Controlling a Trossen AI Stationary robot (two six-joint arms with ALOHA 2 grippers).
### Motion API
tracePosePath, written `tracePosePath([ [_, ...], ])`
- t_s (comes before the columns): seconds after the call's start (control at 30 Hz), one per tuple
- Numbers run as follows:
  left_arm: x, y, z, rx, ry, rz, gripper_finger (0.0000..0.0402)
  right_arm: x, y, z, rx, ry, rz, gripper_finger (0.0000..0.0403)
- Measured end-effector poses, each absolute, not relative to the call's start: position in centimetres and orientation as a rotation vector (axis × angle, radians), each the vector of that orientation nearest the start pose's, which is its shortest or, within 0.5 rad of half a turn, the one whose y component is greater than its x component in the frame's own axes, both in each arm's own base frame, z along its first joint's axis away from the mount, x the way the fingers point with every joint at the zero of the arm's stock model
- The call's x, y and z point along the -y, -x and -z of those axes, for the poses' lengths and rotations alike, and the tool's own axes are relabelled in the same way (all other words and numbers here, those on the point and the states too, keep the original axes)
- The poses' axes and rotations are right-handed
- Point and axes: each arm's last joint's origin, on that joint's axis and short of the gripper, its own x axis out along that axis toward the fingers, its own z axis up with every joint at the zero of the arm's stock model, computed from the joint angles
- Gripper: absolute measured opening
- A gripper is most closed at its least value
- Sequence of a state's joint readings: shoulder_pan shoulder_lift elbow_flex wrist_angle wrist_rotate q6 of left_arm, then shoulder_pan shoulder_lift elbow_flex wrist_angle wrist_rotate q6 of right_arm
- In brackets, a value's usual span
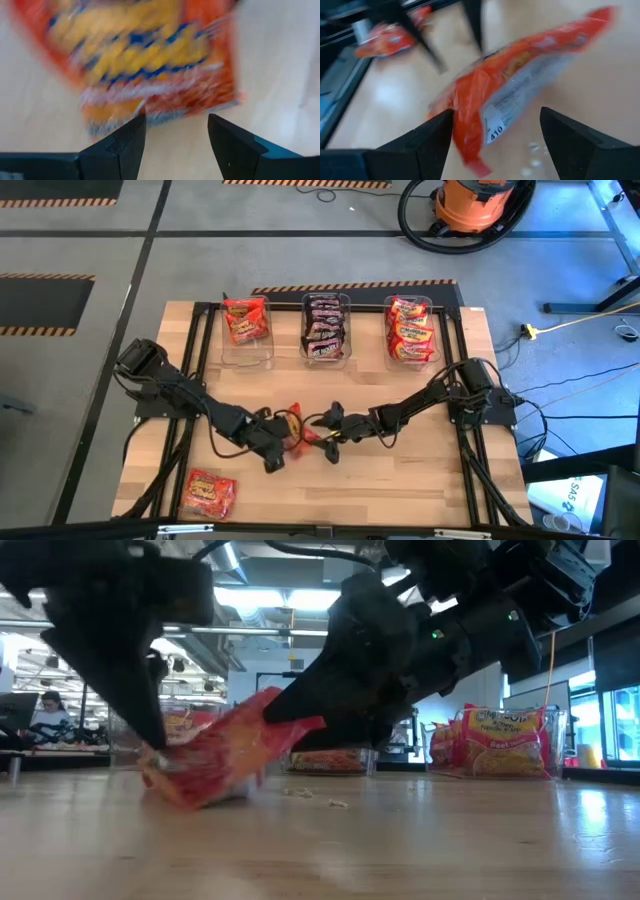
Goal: Sort Maruchan noodles
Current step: Put the top orange noodle pack into the left transparent bin
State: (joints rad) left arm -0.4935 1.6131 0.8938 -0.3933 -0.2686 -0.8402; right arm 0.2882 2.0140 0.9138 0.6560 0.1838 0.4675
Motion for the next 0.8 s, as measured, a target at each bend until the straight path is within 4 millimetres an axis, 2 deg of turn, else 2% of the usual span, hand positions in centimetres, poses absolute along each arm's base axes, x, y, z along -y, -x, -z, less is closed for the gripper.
tracePosePath([
  [0.27, 14.2, -28.2, -17.7, -0.843, 0.298, -0.073, 0.0206, -9.9, -37.1, -11.1, -0.405, -0.290, 0.140, 0.0277],
  [0.43, 14.1, -28.6, -18.3, -0.786, 0.217, -0.031, 0.0206, -9.8, -36.7, -13.0, -0.398, -0.217, 0.137, 0.0277],
  [0.63, 13.8, -29.8, -21.1, -0.717, 0.115, 0.001, 0.0206, -9.4, -35.6, -15.5, -0.453, -0.135, 0.161, 0.0277],
  [0.8, 14.0, -30.9, -23.3, -0.641, 0.029, 0.041, 0.0206, -9.9, -35.1, -15.6, -0.489, -0.122, 0.144, 0.0277],
])
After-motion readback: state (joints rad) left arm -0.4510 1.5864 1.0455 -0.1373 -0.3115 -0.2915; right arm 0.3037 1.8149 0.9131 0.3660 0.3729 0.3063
